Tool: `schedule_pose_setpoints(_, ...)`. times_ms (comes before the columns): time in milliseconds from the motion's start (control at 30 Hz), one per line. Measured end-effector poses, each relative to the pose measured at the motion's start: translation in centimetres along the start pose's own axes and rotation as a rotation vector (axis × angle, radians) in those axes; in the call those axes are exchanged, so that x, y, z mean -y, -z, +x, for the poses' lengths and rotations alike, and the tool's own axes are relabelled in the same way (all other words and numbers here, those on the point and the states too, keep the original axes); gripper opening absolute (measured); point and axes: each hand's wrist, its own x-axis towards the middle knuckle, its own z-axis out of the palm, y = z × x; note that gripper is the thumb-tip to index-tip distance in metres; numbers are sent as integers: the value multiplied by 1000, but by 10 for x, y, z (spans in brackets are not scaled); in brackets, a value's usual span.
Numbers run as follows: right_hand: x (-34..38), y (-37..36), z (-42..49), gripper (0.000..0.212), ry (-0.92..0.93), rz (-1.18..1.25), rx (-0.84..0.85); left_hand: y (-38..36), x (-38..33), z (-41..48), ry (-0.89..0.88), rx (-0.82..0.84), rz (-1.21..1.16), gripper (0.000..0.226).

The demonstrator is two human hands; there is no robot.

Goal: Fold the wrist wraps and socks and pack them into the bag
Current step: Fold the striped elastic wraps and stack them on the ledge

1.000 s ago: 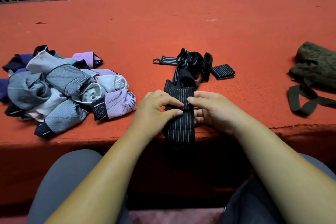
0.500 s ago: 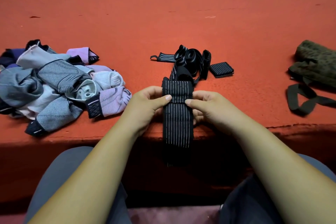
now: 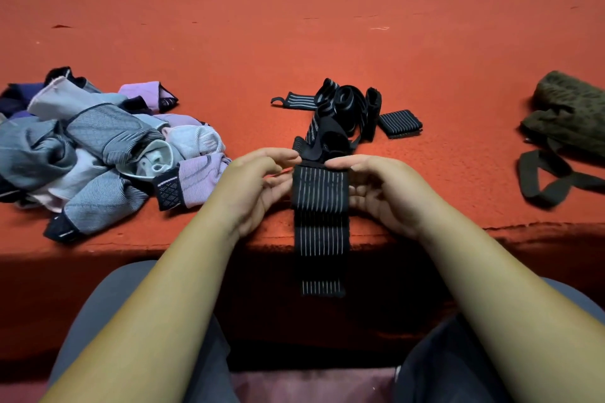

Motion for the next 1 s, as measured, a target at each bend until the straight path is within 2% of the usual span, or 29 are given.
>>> schedule_pose_setpoints(100,-4,1,-1,24,53,-98,10,3,2,-2,36,55,65,16)
schedule_pose_setpoints(200,-6,-1,-3,27,110,-200,-44,7,12,-3,53,136,189,21)
schedule_pose_setpoints(300,-5,-3,-3,32,111,-218,-89,5,15,-2,6,112,149,18)
schedule_pose_setpoints(467,-10,-1,-2,16,28,-407,-36,-4,14,-4,-20,72,47,32)
schedule_pose_setpoints(567,-11,2,0,7,69,-430,-97,-3,13,-4,15,100,52,27)
schedule_pose_setpoints(667,-12,6,3,10,107,-457,-125,1,12,-7,91,195,135,8)
schedule_pose_setpoints(767,-13,4,3,12,77,-393,-75,2,14,-7,83,167,179,9)
schedule_pose_setpoints(867,-12,4,1,25,13,-433,25,0,14,-5,15,113,200,7)
schedule_pose_setpoints(1000,-14,7,4,23,37,-505,-24,1,13,-4,15,137,204,11)
